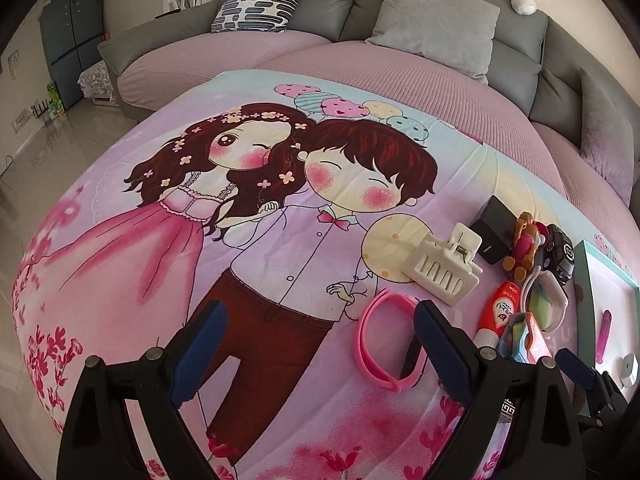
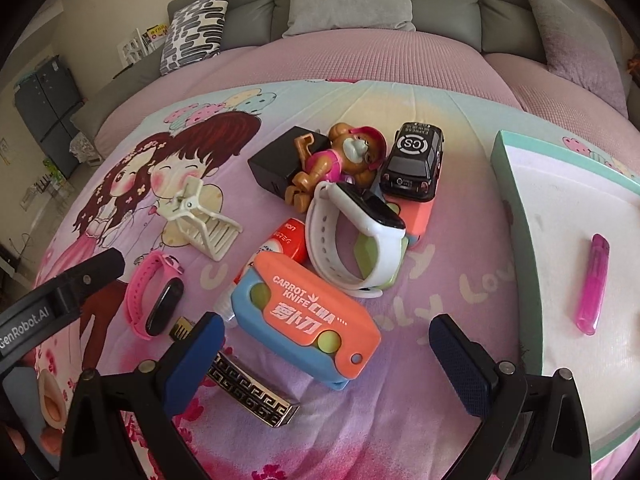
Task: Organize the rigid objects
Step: 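Move both tools back from the tray toward the object pile, then close the left gripper on the pink watch band while the right approaches the carrot knife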
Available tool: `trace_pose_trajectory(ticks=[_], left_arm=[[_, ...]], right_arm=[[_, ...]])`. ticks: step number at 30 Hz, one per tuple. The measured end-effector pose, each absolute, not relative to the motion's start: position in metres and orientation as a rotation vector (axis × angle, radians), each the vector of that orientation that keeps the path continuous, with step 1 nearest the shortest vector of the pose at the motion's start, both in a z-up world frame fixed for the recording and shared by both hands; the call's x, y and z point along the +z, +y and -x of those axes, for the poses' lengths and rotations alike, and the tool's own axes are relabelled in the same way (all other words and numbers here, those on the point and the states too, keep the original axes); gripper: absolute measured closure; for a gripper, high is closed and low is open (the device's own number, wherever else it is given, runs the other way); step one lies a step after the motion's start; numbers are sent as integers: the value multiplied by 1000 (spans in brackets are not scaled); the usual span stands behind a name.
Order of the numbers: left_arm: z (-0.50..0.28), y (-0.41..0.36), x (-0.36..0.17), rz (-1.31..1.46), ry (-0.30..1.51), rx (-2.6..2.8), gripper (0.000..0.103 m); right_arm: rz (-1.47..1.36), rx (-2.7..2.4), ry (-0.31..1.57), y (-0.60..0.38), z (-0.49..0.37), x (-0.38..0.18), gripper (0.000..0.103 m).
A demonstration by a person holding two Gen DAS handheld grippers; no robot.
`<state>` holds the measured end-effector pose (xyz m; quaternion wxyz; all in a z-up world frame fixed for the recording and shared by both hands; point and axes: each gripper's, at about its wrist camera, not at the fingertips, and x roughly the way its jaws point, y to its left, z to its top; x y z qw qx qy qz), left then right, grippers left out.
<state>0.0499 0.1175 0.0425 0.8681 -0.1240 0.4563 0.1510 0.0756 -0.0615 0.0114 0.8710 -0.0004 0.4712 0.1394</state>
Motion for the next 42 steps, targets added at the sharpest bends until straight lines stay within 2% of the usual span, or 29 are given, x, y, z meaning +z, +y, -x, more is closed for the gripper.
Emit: trace_pose_trajectory(ticks=[16,34,35,40,42], left_arm=[[-65,95,20,187,1081,225,9],[-70,97,10,235,1093,234,9],[-70,98,11,239,1089,229,10],[-69,90,18,235,1069,177,36],[-69,85,20,220,1068,158,43]], right_arm=[[38,250,989,-62,-75,6,0],[51,241,979,-60,-74,5,0],[47,242,978,-60,-74,5,0],[42,276,964,-56,-72,9,12],[45,285,968,-54,-72,9,14]])
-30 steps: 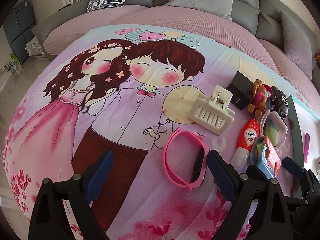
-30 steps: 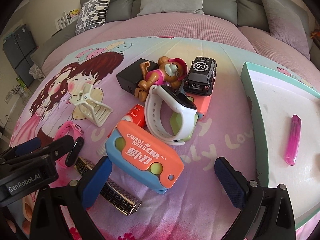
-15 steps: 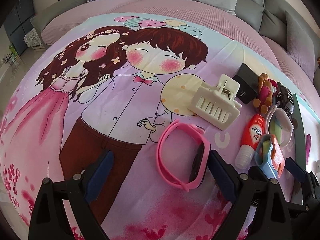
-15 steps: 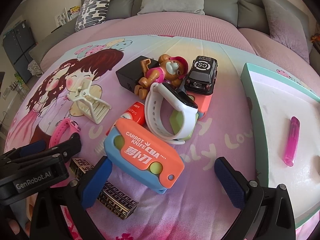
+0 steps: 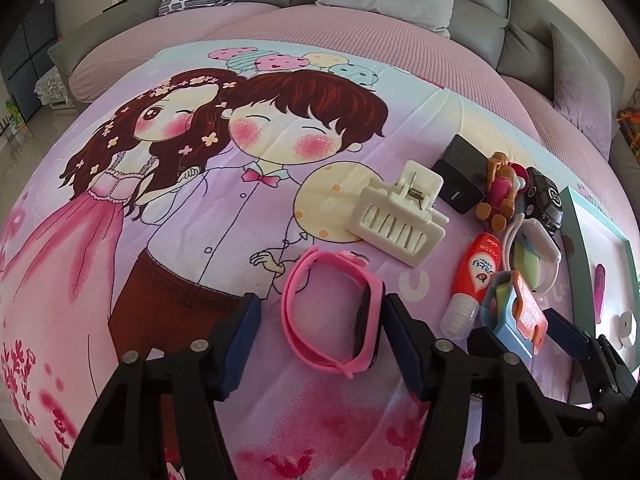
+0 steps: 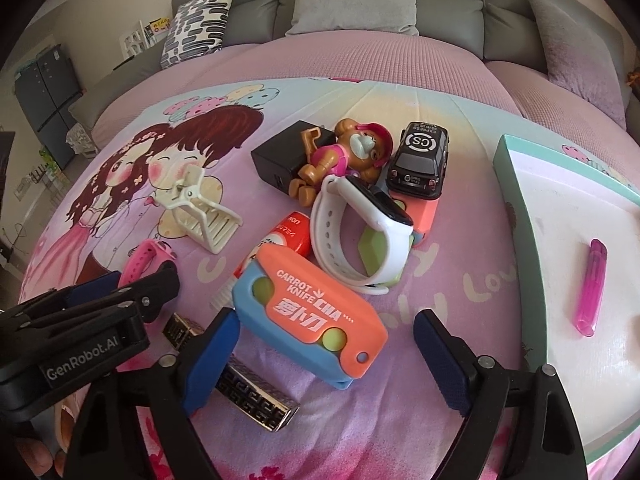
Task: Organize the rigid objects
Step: 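Close the left gripper on the pink watch band while the right approaches the carrot knife, then close the right gripper on the orange-blue carrot knife toy while the left lifts the band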
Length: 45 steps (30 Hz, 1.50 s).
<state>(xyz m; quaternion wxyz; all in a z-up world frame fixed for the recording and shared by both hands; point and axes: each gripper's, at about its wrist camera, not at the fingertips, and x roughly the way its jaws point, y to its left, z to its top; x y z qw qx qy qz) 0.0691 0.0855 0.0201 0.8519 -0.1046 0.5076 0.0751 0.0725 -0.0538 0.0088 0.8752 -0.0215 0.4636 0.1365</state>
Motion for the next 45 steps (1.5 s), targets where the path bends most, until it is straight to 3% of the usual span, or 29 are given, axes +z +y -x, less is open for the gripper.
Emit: trace_pose_trajectory(ticks=[2,8,22,24,25,26,45], left_arm=[[-68,83,22,218,1064,142,51],[-68,83,21,223,1053,136,51],[-64,90,43,218,977,147,52],[-62,91,48,217,960,150,52],[-61,91,51,218,953,150,52],[-61,91,52,217,948,150,52],[-66,86,39,212,990,139,51]], right_arm=[[49,290,965,-53,-72,10,18],[38,313,958,-54,-72,13,31],[9,307,895,-62,-67,31,31],[6,304,883,-63,-66,35,38],[6,300,876,-64,-65,36,48],[2,299,872,-65,-65,38,49],[65,348,956,-49,-75,11,51]])
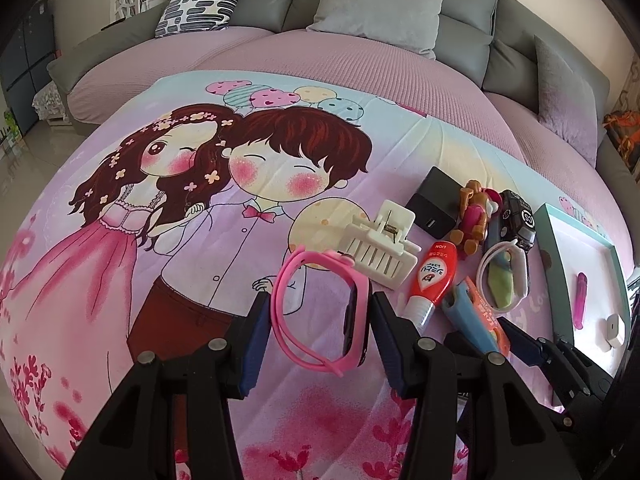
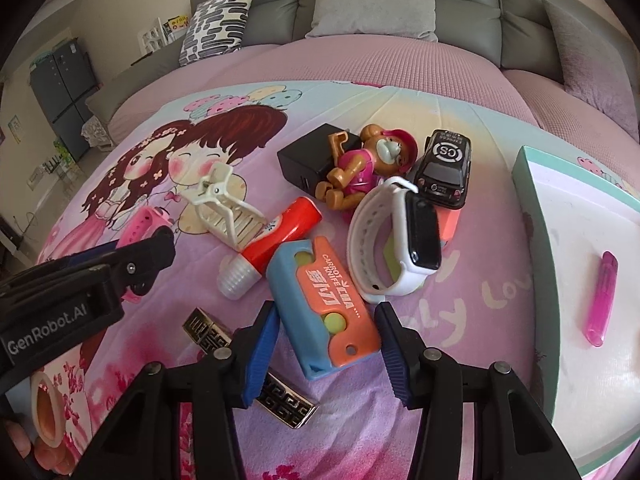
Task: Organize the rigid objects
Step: 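Close the right gripper on the orange-blue carrot knife toy while the left lifts the band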
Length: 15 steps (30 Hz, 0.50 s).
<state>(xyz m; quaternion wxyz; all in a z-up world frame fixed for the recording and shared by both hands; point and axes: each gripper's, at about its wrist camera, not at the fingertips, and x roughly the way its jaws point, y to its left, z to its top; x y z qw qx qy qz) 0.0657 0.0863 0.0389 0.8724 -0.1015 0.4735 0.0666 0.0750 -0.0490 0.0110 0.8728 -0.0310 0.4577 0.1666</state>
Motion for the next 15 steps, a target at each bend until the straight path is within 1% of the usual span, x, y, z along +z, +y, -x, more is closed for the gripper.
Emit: trace_pose_trajectory(ticks=[7,15], left_arm=[[-68,85,32,207,1011,139,51],[-66,87,37,211,993,143,51]], right_arm=[[93,340,943,-44,-75,7,51],[53,336,909,-50,-70,17,55]])
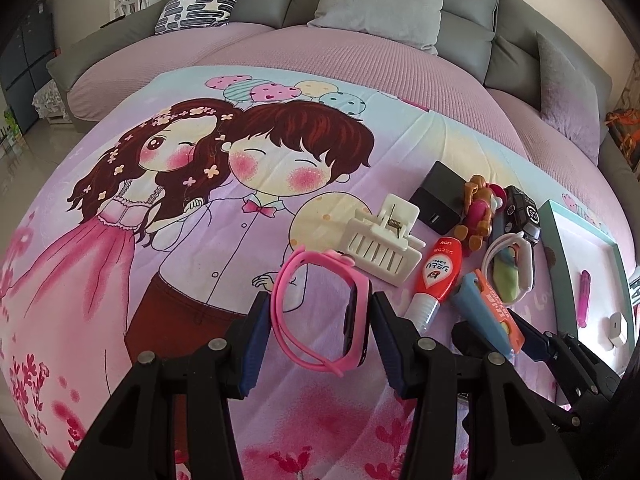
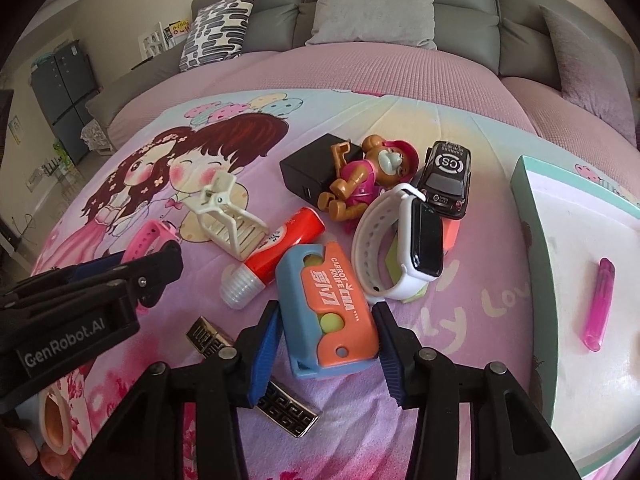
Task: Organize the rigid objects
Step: 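Close the right gripper on the orange-blue carrot knife toy while the left lifts the band, then carry the pink band and carrot knife over the tray with both grippers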
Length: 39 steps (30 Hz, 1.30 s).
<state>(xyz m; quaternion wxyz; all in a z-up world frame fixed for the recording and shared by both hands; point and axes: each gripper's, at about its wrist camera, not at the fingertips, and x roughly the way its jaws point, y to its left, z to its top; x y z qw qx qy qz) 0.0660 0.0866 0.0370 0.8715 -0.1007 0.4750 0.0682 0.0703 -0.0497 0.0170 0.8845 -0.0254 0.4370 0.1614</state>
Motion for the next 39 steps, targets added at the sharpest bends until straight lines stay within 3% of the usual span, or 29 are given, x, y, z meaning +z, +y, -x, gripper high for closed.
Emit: trace_pose_trajectory(ticks=[8,27,39], left_arm=[[-59,89,56,215,932,144,51],[-56,86,68,209,898,132,52],[-63,37,89,144,870,18,52]], right_arm=[[5,327,846,-60,-65,39,62],[-55,298,760,-85,-55,70,62],[-124,162,698,-149,-51,91,62]])
